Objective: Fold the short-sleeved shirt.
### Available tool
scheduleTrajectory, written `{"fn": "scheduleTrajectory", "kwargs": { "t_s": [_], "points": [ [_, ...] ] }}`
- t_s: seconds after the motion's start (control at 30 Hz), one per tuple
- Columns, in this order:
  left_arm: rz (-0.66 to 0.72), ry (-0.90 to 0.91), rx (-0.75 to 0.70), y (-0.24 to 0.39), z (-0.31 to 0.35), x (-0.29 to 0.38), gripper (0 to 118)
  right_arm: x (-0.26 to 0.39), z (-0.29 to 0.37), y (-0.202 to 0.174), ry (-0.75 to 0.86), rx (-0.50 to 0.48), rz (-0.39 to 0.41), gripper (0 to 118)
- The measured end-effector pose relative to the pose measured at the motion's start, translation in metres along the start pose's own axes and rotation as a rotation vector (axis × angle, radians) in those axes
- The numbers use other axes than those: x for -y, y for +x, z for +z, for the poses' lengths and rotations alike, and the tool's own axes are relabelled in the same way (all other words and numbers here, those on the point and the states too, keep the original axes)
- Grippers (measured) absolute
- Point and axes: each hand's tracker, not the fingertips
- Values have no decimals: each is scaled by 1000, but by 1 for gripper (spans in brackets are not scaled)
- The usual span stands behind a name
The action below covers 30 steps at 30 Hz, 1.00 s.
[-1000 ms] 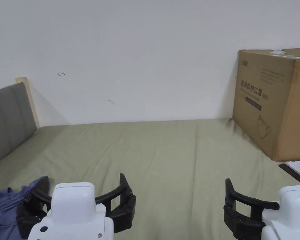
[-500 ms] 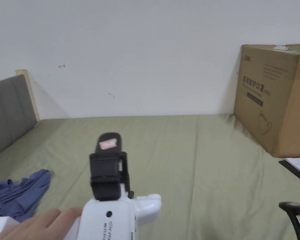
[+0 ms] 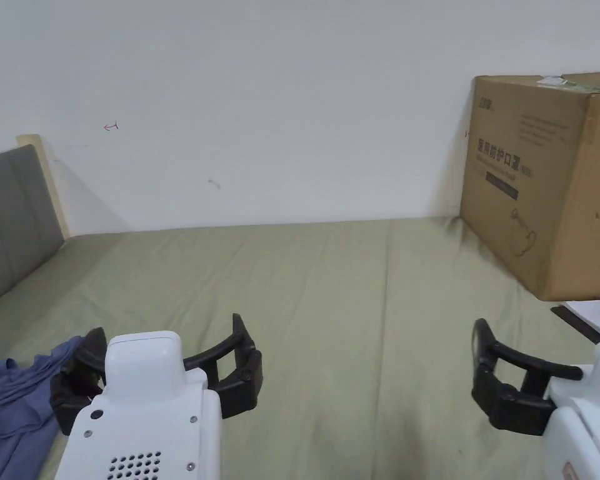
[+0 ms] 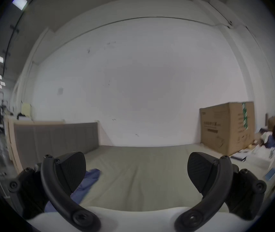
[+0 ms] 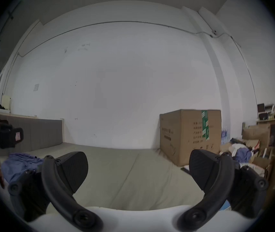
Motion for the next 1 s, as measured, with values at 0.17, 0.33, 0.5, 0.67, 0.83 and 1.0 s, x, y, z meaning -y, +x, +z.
{"fn": "scheduleTrajectory", "kwargs": {
  "t_s": [0.17, 0.33, 0.5, 0.67, 0.83, 1.0],
  "points": [
    [-5, -39, 34, 0, -3, 4, 118, 11, -5, 3, -84, 50, -115, 118],
    [29, -56, 32, -4, -4, 3, 118, 15, -6, 10, -110, 94, -100, 118],
    [14, -52, 48, -3, -2, 5, 118, 12, 1, 11, -62, 145, -41, 117],
    [-79, -20, 41, 4, 8, 3, 118, 8, 5, 6, -39, 89, 38, 112],
    [-97, 32, 51, 8, 18, -3, 118, 8, 7, 3, -56, 73, 2, 112],
    [-21, -24, 80, 5, 15, -9, 118, 3, 11, 5, -33, 109, -26, 112]
  ]
}}
